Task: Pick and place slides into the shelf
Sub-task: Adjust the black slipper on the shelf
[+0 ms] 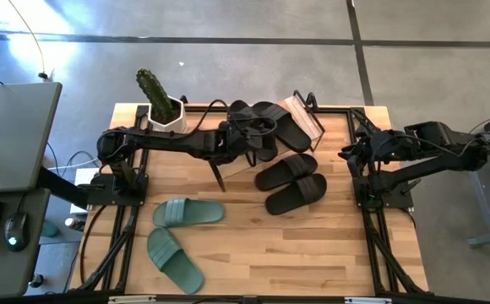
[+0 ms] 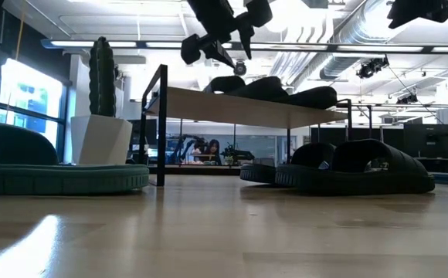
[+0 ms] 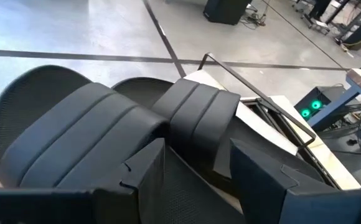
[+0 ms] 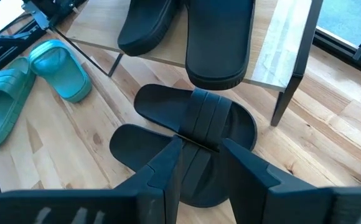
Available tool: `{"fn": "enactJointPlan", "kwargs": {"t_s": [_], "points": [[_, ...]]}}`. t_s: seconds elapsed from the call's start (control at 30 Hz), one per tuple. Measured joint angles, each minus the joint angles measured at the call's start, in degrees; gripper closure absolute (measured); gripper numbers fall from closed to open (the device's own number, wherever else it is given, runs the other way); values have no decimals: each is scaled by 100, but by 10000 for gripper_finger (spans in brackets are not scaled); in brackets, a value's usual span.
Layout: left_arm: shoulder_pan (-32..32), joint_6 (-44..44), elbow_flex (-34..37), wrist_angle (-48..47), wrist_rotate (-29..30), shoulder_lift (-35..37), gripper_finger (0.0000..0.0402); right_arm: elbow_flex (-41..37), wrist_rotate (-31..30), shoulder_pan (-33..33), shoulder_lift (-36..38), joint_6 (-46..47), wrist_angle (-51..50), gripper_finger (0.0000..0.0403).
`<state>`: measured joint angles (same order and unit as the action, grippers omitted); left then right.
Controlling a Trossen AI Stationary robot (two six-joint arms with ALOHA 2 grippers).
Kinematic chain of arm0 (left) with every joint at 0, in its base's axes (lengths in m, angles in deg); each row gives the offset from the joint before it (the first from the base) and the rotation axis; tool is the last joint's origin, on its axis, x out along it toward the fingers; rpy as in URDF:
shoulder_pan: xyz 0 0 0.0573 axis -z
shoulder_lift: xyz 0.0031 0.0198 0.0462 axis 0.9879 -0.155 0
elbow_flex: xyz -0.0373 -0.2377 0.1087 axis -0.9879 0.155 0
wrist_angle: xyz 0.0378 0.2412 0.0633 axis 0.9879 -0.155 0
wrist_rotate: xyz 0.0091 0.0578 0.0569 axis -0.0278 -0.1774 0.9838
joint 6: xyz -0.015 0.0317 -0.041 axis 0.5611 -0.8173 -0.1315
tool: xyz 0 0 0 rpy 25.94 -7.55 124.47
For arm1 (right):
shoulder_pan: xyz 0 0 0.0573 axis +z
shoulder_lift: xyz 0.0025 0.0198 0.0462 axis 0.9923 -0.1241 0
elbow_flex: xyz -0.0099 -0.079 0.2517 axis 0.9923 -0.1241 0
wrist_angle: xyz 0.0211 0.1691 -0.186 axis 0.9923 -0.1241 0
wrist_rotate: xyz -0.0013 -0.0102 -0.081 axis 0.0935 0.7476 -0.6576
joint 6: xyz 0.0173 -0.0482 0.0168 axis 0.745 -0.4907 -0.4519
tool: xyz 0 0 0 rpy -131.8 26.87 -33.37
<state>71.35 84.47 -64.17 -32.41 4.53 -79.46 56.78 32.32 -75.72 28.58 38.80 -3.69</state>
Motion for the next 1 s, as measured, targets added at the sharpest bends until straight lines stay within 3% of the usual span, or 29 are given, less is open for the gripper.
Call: {"fn": "enactJointPlan", "kwargs": {"t_s": [0.2,0.43,0.57,0.7,0.9,1.0], "points": [[2,-363,2,7,-229,246,236,0,11,1,-1,-14,-78,302],[0,-2248,-2,-124,-1042,905,236,0,-39,2,1,-318,-119,302],[-4,-2574,-2,-679,-1231,1221,236,0,-487,-9,-3,-688,287,302],[-161,-3003,0,-1378,-1376,1470,236,0,-732,-134,-209,-2233,1344,302],[-349,-4060,0,-2023,-2596,1655,236,0,-1115,-593,-856,-4618,2109,302],[-337,-4310,0,-2260,-2803,1680,236,0,-1188,-1074,-1247,-5418,2347,302]]}}
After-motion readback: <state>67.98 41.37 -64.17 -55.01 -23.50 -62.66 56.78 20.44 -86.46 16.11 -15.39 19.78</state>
